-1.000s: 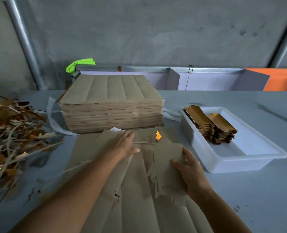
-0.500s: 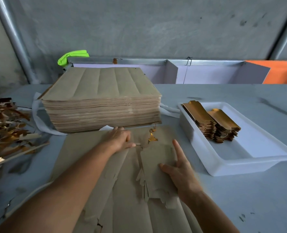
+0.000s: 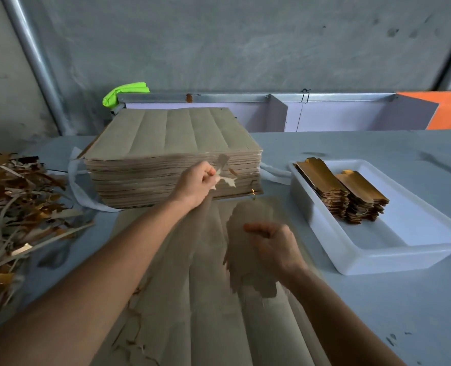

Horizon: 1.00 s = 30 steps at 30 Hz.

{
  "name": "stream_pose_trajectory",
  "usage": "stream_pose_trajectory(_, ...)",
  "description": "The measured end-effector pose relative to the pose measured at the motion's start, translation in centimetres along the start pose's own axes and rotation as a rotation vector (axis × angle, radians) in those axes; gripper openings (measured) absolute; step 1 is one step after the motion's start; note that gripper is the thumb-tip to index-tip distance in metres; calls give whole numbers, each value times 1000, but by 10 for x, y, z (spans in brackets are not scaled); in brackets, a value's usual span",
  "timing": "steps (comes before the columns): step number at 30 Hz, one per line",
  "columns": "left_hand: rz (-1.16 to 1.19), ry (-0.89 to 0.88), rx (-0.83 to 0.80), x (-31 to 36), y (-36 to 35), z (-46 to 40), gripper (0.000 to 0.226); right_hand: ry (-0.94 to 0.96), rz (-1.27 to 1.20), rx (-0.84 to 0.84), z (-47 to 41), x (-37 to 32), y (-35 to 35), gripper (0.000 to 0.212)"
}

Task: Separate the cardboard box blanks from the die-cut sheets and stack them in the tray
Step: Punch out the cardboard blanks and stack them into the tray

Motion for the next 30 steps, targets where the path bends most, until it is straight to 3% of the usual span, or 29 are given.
stream_pose_trajectory(2,95,-14,87,13,7,0,6,30,-16,-2,-4,-22,0,23)
stream_pose_trajectory(6,75,-57,189,35,4,5,12,42,-230,-64,-3,-54,-13,43)
stream_pose_trajectory(12,181,-12,194,31,13,7,15,41,-119,21,-9,-50,-5,15)
stream_pose_trajectory(18,131,10,249,25,31,11,18,59,-157,-106,3,-59,-32,21)
stream_pose_trajectory(20,62,1,206,26,30,13,27,28,-187,-40,2,-58,-30,26)
stream_pose_trajectory(22,-151,6,112,23,30,14,36,-19,-205,18,-2,-52,-23,29)
stream_pose_trajectory(25,-281,11,-10,17,28,18,29,-36,-192,47,-3,-46,-19,23)
stream_pose_trajectory(30,-283,-115,108,30,33,29,21,-209,-442,100,3,-26,-32,8)
Point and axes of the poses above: each hand's wrist, its own z-axis away from the middle knuckle, its own y-axis out of the back of the hand, x = y × z, the point moved 10 cm from there along -z, towards the middle knuckle, and after that the axes turned 13 degrees about z, right-handed, at the moved point
